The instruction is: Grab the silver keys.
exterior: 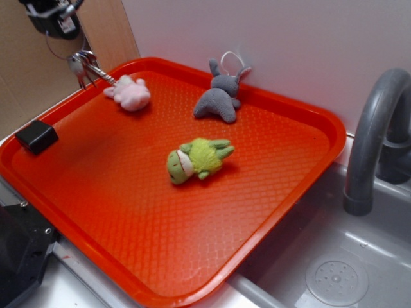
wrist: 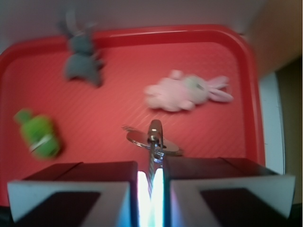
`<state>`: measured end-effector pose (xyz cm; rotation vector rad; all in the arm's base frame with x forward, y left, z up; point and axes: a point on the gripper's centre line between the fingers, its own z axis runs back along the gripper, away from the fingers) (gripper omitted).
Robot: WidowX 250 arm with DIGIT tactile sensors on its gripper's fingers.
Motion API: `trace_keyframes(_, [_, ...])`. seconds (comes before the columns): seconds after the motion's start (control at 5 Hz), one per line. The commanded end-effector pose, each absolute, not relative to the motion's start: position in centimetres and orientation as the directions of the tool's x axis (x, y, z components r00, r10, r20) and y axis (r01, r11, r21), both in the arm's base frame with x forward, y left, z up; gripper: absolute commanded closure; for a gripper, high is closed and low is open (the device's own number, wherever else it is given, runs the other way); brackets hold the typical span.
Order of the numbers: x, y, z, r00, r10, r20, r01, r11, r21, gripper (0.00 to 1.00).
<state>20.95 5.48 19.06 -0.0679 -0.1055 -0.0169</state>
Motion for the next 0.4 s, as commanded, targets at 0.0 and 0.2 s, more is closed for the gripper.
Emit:
trace_keyframes(0.0, [19.36, 2.99, 21.42, 0.985, -0.135, 0.110, 0.140, 0.989, -0.037, 1.00])
trace_keyframes(0.2, [19.48, 3.15, 21.01, 0.985, -0.129, 0.114, 0.133, 0.991, -0.031, 1.00])
